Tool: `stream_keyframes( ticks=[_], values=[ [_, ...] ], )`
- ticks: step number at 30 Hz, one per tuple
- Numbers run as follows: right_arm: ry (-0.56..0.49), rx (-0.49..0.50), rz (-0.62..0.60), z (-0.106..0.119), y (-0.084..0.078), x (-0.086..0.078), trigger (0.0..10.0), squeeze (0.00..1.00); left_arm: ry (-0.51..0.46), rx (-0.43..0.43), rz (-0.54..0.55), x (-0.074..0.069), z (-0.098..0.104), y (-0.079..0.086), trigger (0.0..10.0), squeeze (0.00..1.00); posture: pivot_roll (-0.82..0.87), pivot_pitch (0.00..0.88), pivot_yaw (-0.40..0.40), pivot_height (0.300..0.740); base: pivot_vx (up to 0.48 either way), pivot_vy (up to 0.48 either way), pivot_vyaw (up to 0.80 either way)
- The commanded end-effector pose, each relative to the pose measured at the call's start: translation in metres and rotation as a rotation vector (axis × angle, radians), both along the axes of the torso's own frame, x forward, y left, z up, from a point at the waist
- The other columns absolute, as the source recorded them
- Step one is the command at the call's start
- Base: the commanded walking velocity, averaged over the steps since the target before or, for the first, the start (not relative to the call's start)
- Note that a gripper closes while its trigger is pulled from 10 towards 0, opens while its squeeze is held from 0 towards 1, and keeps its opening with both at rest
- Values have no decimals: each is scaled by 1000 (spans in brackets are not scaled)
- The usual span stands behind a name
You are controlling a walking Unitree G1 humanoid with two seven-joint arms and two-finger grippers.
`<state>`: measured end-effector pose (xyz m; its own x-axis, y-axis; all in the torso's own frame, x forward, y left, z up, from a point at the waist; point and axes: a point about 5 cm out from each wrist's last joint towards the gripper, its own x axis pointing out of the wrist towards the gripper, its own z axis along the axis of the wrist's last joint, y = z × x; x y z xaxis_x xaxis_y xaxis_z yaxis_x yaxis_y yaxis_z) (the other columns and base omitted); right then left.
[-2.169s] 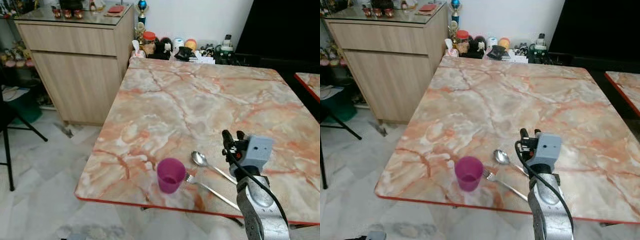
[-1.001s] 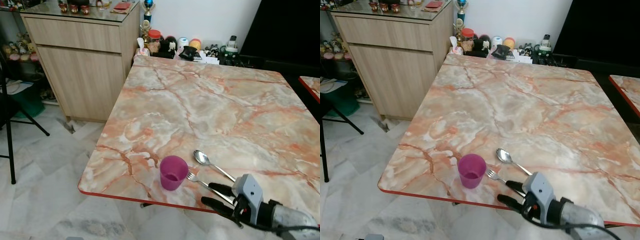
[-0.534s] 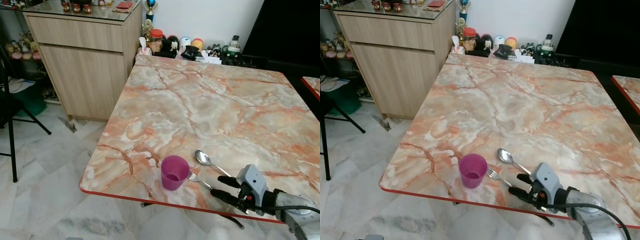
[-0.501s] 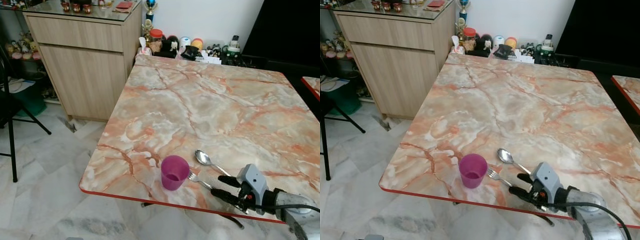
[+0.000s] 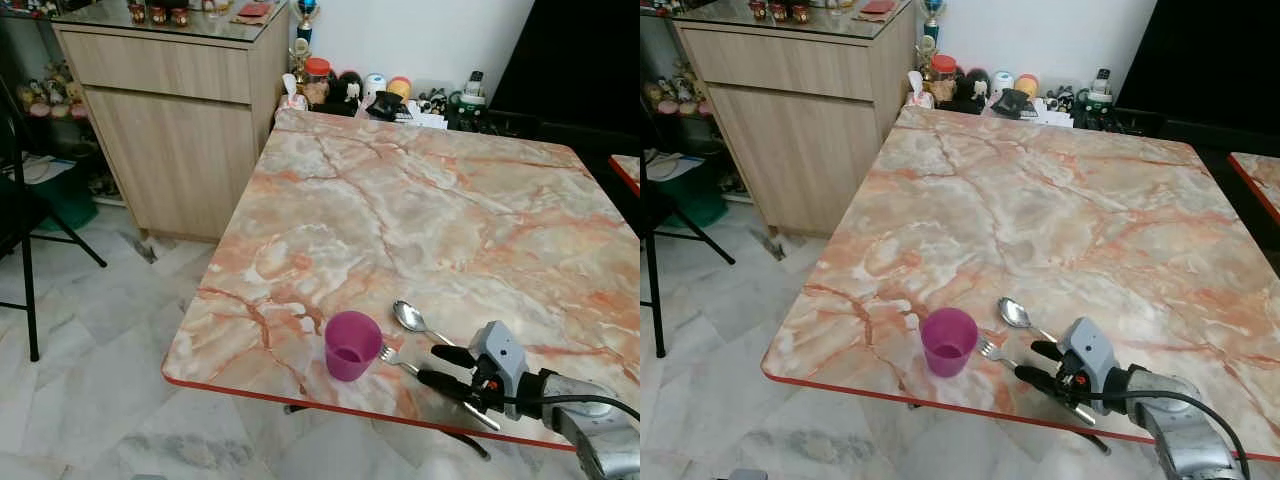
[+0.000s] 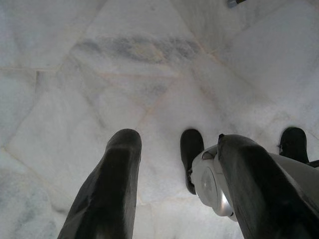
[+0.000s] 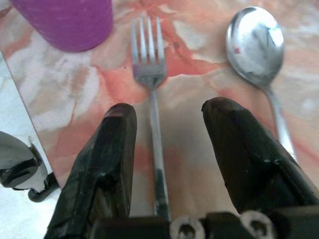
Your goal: Setting the table
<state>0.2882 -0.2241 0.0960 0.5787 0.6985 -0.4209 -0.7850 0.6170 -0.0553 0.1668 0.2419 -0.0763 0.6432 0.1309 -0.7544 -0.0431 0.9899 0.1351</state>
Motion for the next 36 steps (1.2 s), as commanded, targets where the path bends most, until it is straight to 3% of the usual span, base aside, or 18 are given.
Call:
stream_keyframes(
  ticks=[1, 11, 36],
  values=[
    [5, 4, 26, -1, 3, 0, 10000, 0, 28, -9, 2, -7, -4, 0, 10000, 0, 60, 143, -61, 740, 0, 0, 0],
    [12, 13, 60, -9, 14, 0, 10000, 0, 26, -9, 0, -7, -4, 0, 10000, 0, 64, 142, -60, 740, 0, 0, 0],
    [49, -27, 73, -26, 19, -3, 10000, 0, 29, -11, 3, -8, -4, -2, 10000, 0, 63, 147, -64, 740, 0, 0, 0]
  ],
)
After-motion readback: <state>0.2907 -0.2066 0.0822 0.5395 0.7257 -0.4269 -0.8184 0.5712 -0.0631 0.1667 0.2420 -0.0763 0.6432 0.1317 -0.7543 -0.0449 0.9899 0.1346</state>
